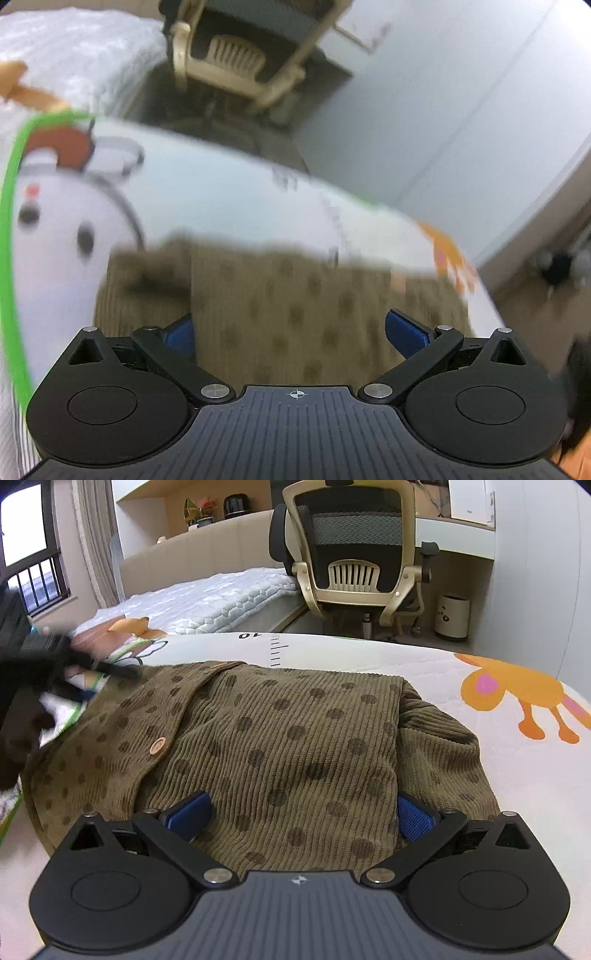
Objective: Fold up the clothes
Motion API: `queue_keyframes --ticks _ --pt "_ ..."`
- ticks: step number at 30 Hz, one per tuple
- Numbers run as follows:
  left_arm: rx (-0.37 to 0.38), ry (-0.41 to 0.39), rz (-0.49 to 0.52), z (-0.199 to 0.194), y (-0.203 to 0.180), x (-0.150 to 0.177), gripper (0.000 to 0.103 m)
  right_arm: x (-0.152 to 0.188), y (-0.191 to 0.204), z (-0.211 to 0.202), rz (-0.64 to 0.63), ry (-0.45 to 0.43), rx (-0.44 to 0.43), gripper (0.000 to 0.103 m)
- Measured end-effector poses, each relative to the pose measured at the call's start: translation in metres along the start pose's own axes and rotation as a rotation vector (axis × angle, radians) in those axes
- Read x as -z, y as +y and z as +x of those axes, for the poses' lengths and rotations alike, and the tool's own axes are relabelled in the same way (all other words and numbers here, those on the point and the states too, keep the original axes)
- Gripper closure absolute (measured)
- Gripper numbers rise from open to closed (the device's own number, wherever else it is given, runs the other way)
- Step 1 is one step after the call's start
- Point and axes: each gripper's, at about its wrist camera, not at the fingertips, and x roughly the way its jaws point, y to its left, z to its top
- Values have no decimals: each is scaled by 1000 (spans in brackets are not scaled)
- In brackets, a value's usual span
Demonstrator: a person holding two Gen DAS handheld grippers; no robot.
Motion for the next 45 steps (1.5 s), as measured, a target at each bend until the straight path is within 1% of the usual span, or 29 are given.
queue_keyframes --ticks 2,5,6,7,9,11,14,17,18,19,20,22,23,24,25,28,29,30,31,32,33,34,35,36,37,40,41,44,45 --pt "28 -87 -24 -10 1 -19 0 1 2 0 -9 1 10 0" --pt "-58 -185 35 -35 -4 -32 0 1 4 1 -16 4 16 0" --pt "-94 -196 87 -42 -7 -30 0 1 5 1 -18 5 17 0" --pt "-105 -196 125 -47 -7 -26 0 1 5 1 -20 5 19 0" --pt "-90 -129 154 -48 -2 -13 0 0 5 2 -20 5 19 0" --pt "-122 -42 167 -42 3 7 0 0 6 2 -22 6 23 0" --pt "-203 0 223 -42 7 36 0 1 5 -2 -14 4 43 0" --pt "-237 -10 249 -52 6 50 0 5 -7 -24 30 -32 90 0" --pt "-245 -18 254 -58 6 54 0 7 -17 -37 59 -56 96 4" --pt "-250 -29 261 -65 5 56 0 9 -28 -50 87 -80 101 11" --pt "-254 -40 267 -73 5 57 0 12 -39 -62 117 -98 114 14" --pt "-265 -60 274 -85 4 61 4 19 -59 -81 170 -109 154 32" --pt "-271 -69 273 -90 4 65 6 21 -58 -80 168 -102 154 36" --pt "-273 -70 267 -91 5 67 21 24 -58 -79 166 -96 155 42" --pt "-278 -66 262 -89 6 68 33 26 -57 -78 164 -89 156 44" --pt "-290 -53 247 -82 8 72 30 33 -54 -74 157 -70 158 45" --pt "-294 -48 242 -79 9 74 30 35 -54 -73 155 -63 158 48" --pt "-299 -44 237 -77 10 75 31 37 -53 -72 153 -57 159 60" --pt "-303 -40 232 -74 11 77 41 40 -52 -71 151 -50 160 75" --pt "-298 -39 242 -73 8 79 50 42 -51 -70 149 -44 160 77" --pt "-284 -34 239 -74 5 81 66 43 -50 -69 139 -38 167 90" --pt "-270 -29 237 -75 2 84 75 42 -51 -70 120 -33 178 95" --pt "-264 -19 249 -77 -2 87 76 40 -53 -71 114 -29 180 96" --pt "-260 -9 261 -79 -6 90 79 39 -56 -73 106 -26 195 99" --pt "-242 5 260 -83 -10 94 79 39 -60 -75 91 -26 226 100" --pt "-175 61 232 -93 -16 108 77 38 -75 -81 73 -24 291 100" --pt "-178 69 231 -97 -17 112 74 37 -77 -83 71 -24 298 100" --pt "-216 55 265 -110 -21 109 52 28 -76 -94 57 -60 300 97" --pt "-214 37 281 -114 -24 105 39 23 -73 -97 48 -79 292 90"
